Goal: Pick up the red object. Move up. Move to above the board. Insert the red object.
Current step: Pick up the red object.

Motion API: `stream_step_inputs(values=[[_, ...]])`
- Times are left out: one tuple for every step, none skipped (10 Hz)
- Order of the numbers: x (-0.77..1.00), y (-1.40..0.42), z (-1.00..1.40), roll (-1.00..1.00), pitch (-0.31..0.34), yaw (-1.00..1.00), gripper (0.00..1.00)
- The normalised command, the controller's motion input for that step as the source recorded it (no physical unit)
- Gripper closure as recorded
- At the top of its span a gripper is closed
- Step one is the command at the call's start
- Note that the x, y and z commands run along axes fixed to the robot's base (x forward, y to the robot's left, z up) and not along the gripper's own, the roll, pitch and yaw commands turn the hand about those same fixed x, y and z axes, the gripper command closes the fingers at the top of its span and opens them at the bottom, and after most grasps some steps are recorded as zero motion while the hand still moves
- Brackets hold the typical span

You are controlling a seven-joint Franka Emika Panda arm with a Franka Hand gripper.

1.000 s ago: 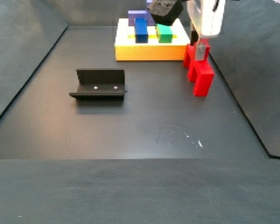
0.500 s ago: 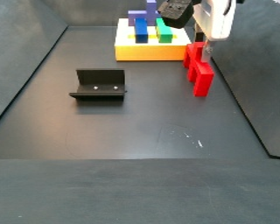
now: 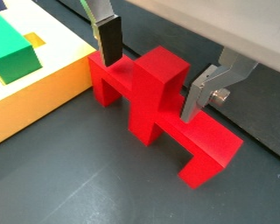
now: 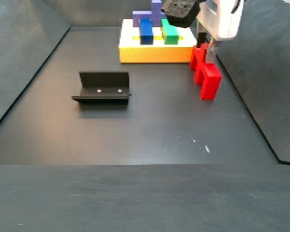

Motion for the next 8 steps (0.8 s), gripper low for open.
stream_step_inputs(values=[[0.00, 0.15, 0.00, -0.12, 0.000, -0.06, 0.00], [0.00, 0.09, 0.00, -0.11, 0.000, -0.07, 0.00], [0.00, 0.00, -0.09, -0.10, 0.000, -0.19, 0.00], [0.00, 0.00, -0.01, -0.13, 0.000, -0.27, 0.00], [0.00, 0.00, -0.02, -0.13, 0.000, -0.25, 0.00], [0.00, 0.03, -0.03, -0.13, -0.017, -0.08, 0.00], [0.00, 0.00, 0.00, 0.00, 0.000, 0.00, 0.00], [0.00, 0.00, 0.00, 0.00, 0.000, 0.00, 1.00]])
